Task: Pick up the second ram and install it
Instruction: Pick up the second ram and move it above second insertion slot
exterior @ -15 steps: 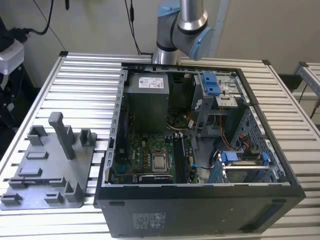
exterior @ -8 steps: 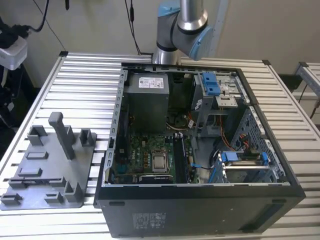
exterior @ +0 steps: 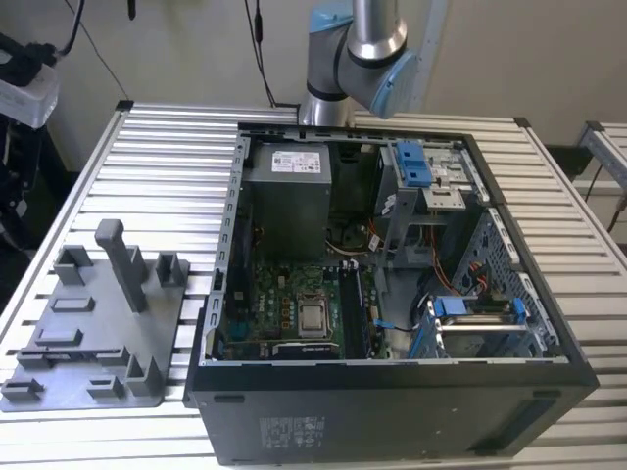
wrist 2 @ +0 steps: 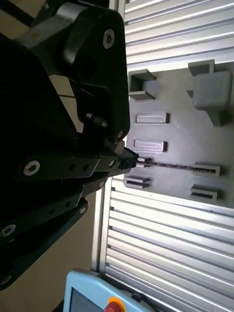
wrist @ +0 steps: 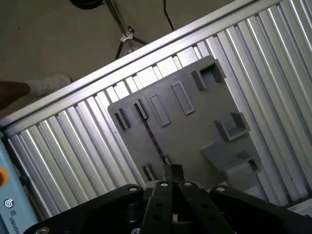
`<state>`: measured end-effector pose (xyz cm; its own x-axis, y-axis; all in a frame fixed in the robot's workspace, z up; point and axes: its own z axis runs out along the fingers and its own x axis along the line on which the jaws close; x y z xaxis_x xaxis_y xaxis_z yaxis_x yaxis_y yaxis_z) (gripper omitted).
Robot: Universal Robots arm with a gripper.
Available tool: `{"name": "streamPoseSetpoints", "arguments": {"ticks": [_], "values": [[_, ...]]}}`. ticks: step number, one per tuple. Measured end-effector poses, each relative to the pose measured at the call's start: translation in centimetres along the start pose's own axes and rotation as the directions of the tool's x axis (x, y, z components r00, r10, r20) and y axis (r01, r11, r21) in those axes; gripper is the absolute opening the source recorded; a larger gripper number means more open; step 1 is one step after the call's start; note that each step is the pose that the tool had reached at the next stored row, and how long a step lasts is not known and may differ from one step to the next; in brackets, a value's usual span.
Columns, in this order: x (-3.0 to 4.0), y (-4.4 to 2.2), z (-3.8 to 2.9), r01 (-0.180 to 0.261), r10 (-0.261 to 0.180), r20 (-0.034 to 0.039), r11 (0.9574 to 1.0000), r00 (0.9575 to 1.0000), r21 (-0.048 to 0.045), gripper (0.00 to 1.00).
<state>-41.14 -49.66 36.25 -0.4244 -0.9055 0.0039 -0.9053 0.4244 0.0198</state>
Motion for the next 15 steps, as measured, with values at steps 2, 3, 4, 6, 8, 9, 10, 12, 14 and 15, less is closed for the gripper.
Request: {"name": "streamPoseSetpoints", "arguments": {"ticks": [2, 3, 4, 6, 8, 9, 10, 12, 14, 15], "values": [[0.0, 0.0, 0.04, 0.036, -0.036, -0.0008, 0.9994, 0.9994, 0.0002, 0.11], [0.0, 0.0, 0.07, 0.054, -0.054, -0.0009, 0.9985, 0.9985, 0.0005, 0.11], [0.0, 0.0, 0.1, 0.072, -0.072, -0.0012, 0.9974, 0.9974, 0.0007, 0.11], [0.0, 0.0, 0.16, 0.108, -0.108, -0.0019, 0.9941, 0.9941, 0.0009, 0.11], [0.0, 0.0, 0.23, 0.145, -0.145, -0.0025, 0.9895, 0.9894, 0.0013, 0.11], [0.0, 0.0, 0.26, 0.163, -0.163, -0.0028, 0.9867, 0.9867, 0.0015, 0.11], [0.0, 0.0, 0.28, 0.181, -0.181, -0.0032, 0.9835, 0.9835, 0.0017, 0.11], [0.0, 0.0, 0.34, 0.216, -0.216, -0.0038, 0.9764, 0.9763, 0.0022, 0.11], [0.0, 0.0, 0.41, 0.251, -0.251, -0.0043, 0.9679, 0.9679, 0.0026, 0.11], [0.0, 0.0, 0.44, 0.268, -0.268, -0.0047, 0.9633, 0.9633, 0.0027, 0.11]]}}
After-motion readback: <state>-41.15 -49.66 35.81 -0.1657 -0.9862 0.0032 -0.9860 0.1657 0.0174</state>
